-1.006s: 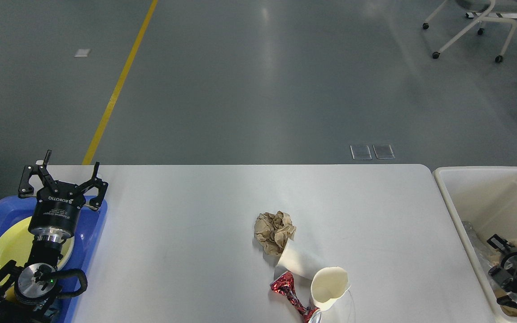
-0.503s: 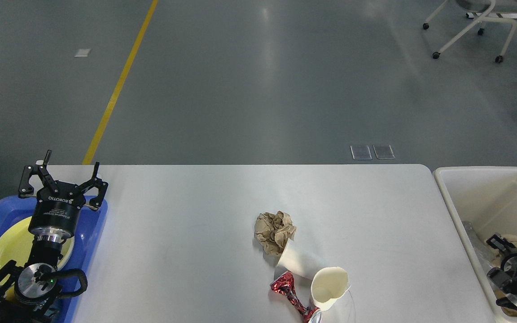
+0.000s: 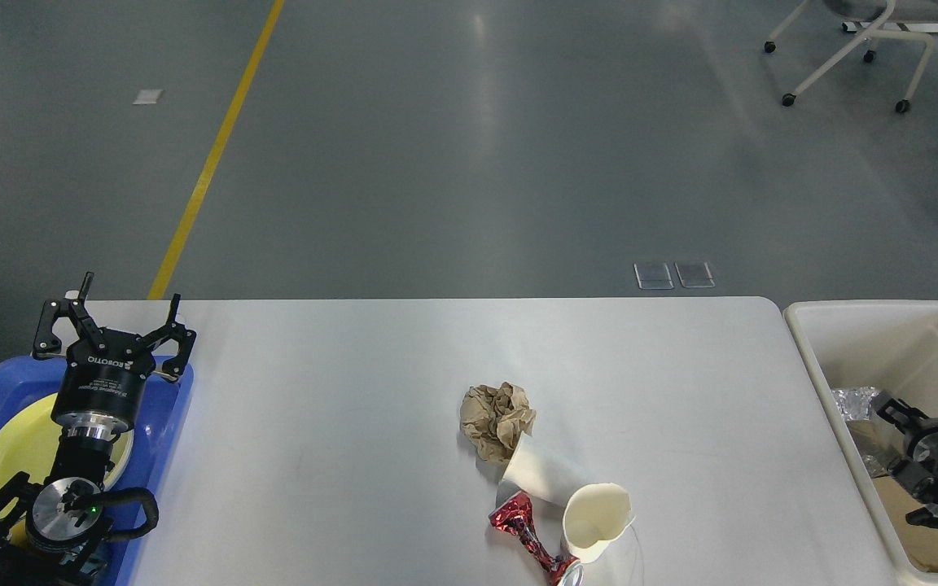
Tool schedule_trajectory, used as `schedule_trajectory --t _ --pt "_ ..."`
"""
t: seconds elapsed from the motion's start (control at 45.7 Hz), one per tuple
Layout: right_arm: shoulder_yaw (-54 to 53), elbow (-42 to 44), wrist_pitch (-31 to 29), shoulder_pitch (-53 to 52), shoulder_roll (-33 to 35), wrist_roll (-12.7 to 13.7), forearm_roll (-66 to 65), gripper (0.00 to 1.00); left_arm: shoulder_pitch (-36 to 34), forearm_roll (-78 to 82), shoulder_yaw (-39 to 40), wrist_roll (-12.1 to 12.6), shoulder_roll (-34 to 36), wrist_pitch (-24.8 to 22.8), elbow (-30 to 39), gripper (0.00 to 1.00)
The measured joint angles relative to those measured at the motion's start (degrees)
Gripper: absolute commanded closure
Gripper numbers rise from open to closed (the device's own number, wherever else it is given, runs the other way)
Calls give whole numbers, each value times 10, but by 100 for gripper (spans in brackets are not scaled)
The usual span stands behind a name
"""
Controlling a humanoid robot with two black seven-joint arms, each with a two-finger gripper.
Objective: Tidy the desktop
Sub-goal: 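Raise the right gripper out of the bin toward the white paper cup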
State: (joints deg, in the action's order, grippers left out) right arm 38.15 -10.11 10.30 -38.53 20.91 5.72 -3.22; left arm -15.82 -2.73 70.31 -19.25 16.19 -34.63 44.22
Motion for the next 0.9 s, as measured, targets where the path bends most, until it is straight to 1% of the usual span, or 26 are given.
schedule_trajectory --t 0.044,0.066,0.153,0.284,0.372,0.459,0.525,0.656,0.897 --pt "7 -14 -10 -20 10 0 -20 0 0 0 0 0 0 0 0 4" --pt "15 -36 -25 -52 28 0 -51 0 0 0 0 0 0 0 0 4" --pt "21 -87 -56 -111 59 0 -107 0 0 0 0 0 0 0 0 4" --pt "28 -163 -113 -211 89 4 -181 0 0 0 0 0 0 0 0 4" --pt "47 -205 -177 -281 99 6 -213 0 0 0 0 0 0 0 0 4" --pt "81 -248 -262 -366 104 7 -227 0 0 0 0 0 0 0 0 4" --pt "113 -288 -319 -433 104 7 -228 0 0 0 0 0 0 0 0 4" --pt "174 -362 -409 -560 90 7 -224 0 0 0 0 0 0 0 0 4" --pt "248 -492 -573 -762 22 8 -199 0 0 0 0 0 0 0 0 4"
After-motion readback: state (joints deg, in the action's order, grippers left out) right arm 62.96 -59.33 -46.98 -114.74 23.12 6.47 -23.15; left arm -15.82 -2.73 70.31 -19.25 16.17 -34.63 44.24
